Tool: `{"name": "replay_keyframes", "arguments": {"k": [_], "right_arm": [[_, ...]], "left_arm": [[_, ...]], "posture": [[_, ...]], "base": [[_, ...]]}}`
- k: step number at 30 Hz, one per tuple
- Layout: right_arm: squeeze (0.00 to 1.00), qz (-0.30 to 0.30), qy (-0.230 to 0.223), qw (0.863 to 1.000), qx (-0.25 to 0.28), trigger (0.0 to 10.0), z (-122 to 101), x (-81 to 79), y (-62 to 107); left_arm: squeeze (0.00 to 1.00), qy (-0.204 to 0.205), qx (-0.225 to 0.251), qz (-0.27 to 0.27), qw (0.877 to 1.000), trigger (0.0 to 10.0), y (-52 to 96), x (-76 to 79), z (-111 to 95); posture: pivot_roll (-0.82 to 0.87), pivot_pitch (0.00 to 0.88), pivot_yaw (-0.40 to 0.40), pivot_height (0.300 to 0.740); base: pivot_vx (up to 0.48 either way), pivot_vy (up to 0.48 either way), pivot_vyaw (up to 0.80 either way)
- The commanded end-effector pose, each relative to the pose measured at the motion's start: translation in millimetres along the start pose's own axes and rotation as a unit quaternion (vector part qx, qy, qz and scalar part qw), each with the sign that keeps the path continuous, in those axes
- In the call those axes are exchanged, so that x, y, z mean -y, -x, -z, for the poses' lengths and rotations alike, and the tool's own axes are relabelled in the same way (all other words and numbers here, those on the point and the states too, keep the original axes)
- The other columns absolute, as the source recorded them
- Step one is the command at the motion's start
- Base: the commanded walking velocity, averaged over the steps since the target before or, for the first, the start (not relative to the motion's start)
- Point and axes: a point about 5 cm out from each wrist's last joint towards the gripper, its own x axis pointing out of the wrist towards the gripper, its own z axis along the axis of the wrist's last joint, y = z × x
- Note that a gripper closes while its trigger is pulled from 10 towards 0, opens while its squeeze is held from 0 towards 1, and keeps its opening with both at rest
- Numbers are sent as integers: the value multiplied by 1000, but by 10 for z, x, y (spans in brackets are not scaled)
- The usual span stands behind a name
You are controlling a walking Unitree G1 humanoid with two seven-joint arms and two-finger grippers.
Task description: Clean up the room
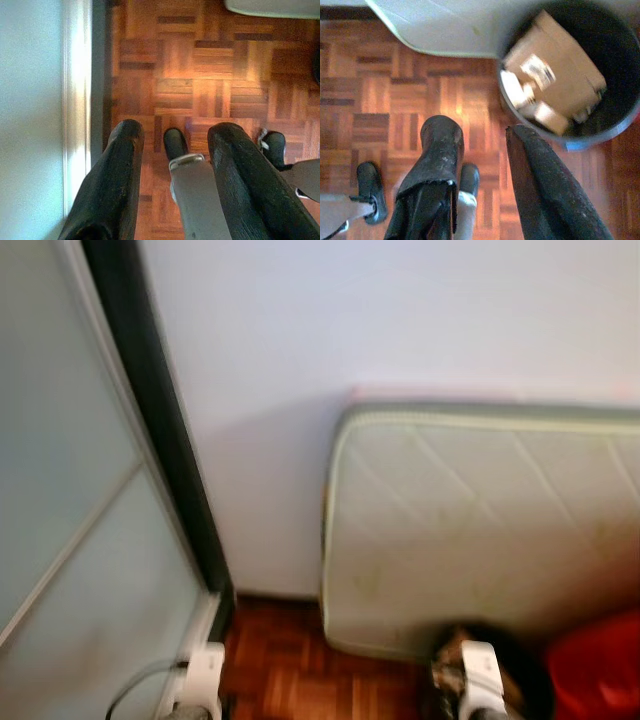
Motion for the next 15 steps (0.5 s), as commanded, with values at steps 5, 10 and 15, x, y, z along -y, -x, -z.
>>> {"name": "replay_keyframes", "arguments": {"k": [5, 10, 15], "right_arm": [[0, 4, 16, 1000, -4, 10000, -21, 20, 0], [0, 6, 16, 1000, -4, 10000, -30, 24, -1], [0, 5, 22, 1000, -6, 10000, -34, 26, -1]], "left_arm": [[0, -18, 6, 3, 1000, 10000, -3, 3, -49], [0, -19, 6, 4, 1000, 10000, -3, 5, -57], [0, -31, 6, 6, 999, 10000, -4, 5, -66]], "posture": [[-44, 0, -17, 740], [-44, 0, -20, 740], [-40, 0, -21, 740]], "base": [[0, 0, -781], [0, 0, -777], [0, -232, -775]]}}
